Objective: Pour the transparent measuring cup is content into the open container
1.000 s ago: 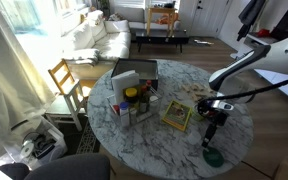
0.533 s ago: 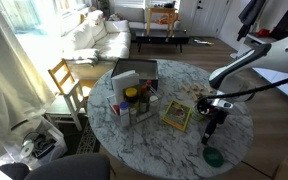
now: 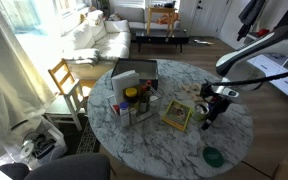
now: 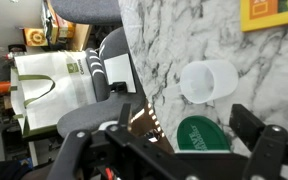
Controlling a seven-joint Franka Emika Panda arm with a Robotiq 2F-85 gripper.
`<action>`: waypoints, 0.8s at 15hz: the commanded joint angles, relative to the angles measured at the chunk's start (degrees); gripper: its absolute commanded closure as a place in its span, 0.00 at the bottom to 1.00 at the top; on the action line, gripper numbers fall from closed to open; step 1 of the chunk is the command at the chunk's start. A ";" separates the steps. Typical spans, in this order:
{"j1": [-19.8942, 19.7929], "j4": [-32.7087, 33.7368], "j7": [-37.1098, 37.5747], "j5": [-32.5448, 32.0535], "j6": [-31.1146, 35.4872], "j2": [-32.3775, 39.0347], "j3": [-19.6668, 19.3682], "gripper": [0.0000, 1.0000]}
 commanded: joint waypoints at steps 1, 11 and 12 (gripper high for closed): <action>0.66 -5.74 -2.67 -0.56 4.14 -9.02 -0.94 0.00; 0.13 -11.57 -15.06 -2.63 12.87 -23.32 0.52 0.00; 0.14 -12.08 -16.54 -3.60 13.42 -24.48 0.75 0.00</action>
